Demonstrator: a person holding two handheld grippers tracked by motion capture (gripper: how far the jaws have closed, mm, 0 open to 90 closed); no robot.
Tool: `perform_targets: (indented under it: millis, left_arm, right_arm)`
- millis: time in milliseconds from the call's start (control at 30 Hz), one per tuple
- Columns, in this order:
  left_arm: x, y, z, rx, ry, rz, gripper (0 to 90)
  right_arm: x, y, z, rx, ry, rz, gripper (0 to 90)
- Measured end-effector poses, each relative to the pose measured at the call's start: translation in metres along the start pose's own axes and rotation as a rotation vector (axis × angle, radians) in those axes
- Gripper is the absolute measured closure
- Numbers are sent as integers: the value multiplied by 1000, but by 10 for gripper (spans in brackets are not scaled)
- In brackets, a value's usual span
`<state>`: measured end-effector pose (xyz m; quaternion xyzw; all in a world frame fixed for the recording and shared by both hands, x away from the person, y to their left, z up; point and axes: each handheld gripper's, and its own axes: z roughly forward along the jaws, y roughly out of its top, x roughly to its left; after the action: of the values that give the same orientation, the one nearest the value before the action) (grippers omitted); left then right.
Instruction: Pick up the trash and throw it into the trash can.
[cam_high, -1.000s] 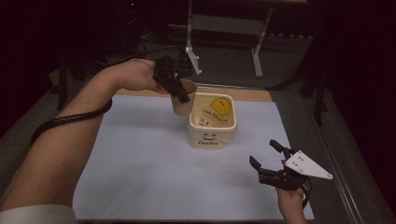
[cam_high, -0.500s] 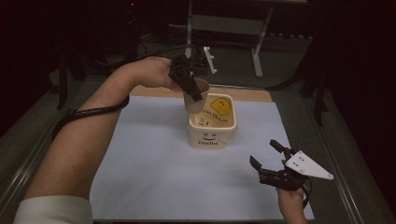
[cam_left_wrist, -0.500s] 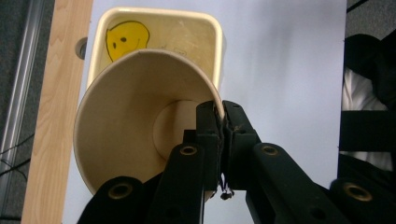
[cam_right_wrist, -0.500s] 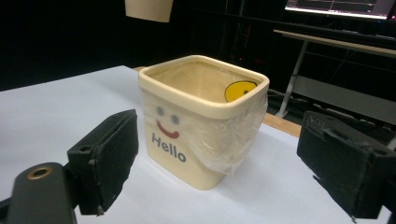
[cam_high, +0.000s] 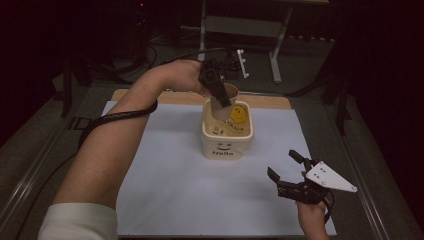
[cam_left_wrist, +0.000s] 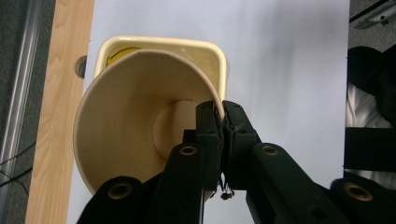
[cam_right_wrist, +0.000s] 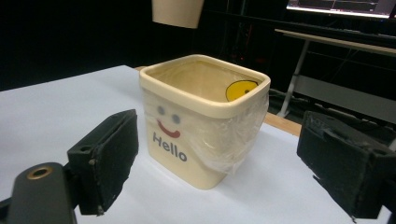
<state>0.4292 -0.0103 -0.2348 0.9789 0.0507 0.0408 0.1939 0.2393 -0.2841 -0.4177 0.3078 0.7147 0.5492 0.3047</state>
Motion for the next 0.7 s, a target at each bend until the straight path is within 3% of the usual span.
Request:
perform_targets:
  millis: [133,433,467,500,567,700]
  left_arm:
    - [4,6,5,-5,5,-14,872]
    - [13,9,20,-33,52,5,862]
    - [15,9,22,-38,69,-5,833]
    - [17,9,23,-39,71,-23,731]
    - [19,8,26,-36,55,-41,652]
    - [18,4,26,-46,28,-53,590]
  right_arm:
    - [0,0,-1,-3,-1,3,127]
    - [0,1,-1,-8,3,-3,127]
    - [0,1,-1,-8,2,-4,127]
    - [0,1,-1,-7,1,-3,127]
    - [0,0,0,-6,1,3,127]
    - [0,0,-1,-8,2,4,127]
